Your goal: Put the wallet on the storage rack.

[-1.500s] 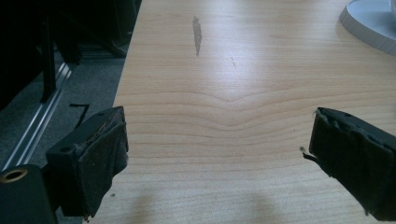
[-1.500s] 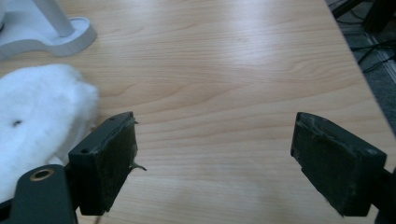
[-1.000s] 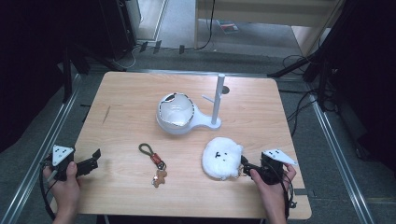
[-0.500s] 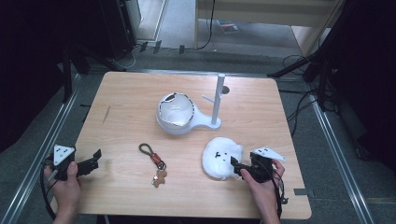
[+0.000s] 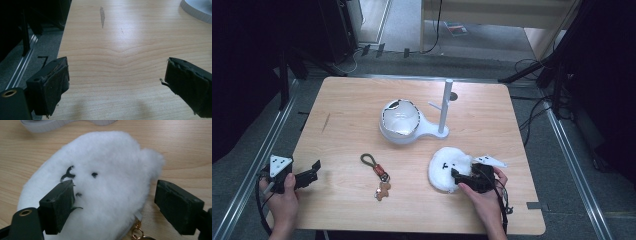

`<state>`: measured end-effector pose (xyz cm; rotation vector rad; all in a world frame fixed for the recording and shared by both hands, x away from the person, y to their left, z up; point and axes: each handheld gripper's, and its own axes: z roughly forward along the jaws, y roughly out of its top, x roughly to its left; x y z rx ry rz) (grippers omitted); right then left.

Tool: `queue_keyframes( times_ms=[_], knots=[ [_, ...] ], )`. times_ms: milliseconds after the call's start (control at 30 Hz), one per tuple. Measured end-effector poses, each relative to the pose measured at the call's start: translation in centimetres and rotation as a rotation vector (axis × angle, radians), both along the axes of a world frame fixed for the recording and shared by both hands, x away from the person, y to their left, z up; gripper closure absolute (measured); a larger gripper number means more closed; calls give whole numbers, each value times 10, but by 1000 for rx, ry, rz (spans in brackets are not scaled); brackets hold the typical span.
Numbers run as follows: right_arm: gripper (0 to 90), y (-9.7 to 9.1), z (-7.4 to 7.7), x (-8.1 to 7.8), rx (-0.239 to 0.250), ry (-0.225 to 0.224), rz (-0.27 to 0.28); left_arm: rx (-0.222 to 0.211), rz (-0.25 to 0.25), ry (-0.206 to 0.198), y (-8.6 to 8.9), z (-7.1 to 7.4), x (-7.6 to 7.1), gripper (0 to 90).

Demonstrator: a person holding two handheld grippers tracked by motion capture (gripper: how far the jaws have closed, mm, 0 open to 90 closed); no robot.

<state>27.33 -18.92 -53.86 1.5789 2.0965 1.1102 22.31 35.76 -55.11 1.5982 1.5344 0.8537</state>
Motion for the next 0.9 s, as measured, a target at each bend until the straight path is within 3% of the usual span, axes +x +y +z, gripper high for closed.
queue_keyframes(
  times_ms=[100, 167, 233, 333, 467, 667, 767, 867, 900],
  knots=[
    [152, 8, -2, 0, -45, 0, 31, -1, 2, -1, 0, 0, 0, 61],
    [161, 11, -4, 0, -41, 26, 39, -1, 2, 0, 0, 0, 0, 62],
    [171, 12, -5, 0, -43, 19, 40, -1, 3, 0, 0, 0, 0, 62],
    [276, 19, -5, -5, -93, -4, 41, 1, 4, 1, 0, 0, 0, 63],
    [496, 23, -6, -8, -68, -23, 67, 3, 3, 3, -1, 0, 0, 63],
    [629, 26, -6, -11, -72, -37, 62, 1, 3, 4, 0, 0, 0, 63],
    [761, 28, -4, -14, -97, -88, 59, 4, 0, 6, 0, 0, 0, 64],
    [785, 27, -2, -15, -84, -114, 65, 9, -4, 5, -1, 0, 0, 63],
    [792, 25, 0, -15, -48, -116, 62, 13, -2, 3, -1, 0, 0, 63]
  ],
)
